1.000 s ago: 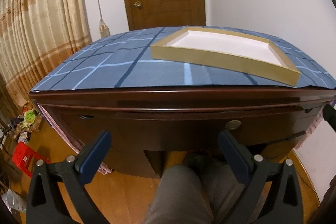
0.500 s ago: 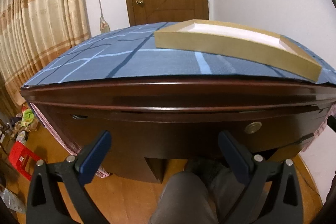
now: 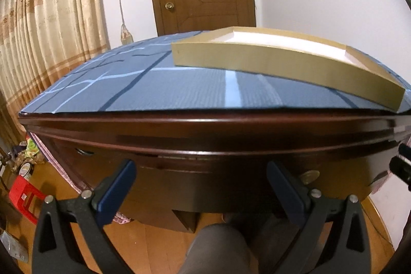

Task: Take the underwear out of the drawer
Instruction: 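Pull the dresser's top drawer open toward the tools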

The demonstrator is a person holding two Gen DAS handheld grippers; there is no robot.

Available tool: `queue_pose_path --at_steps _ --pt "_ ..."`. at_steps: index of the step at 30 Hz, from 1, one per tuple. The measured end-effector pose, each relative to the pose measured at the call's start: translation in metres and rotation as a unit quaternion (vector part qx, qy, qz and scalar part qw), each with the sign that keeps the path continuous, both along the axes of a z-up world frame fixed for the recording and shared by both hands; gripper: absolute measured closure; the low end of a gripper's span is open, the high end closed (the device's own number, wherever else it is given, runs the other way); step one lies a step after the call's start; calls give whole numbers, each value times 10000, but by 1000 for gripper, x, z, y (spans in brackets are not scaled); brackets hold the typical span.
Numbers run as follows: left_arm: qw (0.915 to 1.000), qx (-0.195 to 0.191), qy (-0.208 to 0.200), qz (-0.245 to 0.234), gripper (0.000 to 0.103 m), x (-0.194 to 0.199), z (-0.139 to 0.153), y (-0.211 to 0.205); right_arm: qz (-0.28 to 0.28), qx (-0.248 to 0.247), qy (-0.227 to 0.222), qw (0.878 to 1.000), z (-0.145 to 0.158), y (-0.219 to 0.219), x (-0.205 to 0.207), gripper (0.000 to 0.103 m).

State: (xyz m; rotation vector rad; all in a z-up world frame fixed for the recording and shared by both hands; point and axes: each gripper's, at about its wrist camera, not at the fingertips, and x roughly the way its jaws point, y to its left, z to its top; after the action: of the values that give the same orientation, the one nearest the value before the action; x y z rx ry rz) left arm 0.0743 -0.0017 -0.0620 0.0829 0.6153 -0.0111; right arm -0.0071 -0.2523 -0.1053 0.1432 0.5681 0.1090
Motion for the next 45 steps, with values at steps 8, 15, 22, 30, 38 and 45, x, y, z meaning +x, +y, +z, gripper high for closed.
queue_pose_path --at_steps 8,15,22,30,38,45 --pt "9999 -6 82 84 0 8 -5 0 -230 12 41 9997 0 -17 9 6" --pt "9999 -14 133 89 0 13 -6 2 -320 370 355 9982 -12 -48 20 6" --pt "9997 91 204 69 0 16 -11 -4 159 160 431 9988 -18 -44 44 6" --pt "9999 62 118 5 0 12 -13 -8 365 -335 676 9965 -16 -30 43 6" --pt "9998 61 144 -142 0 6 -14 -12 281 -342 762 9961 -17 -24 34 6" --pt "9992 90 69 -377 0 -9 -14 -20 235 -342 770 9962 -18 -23 26 6"
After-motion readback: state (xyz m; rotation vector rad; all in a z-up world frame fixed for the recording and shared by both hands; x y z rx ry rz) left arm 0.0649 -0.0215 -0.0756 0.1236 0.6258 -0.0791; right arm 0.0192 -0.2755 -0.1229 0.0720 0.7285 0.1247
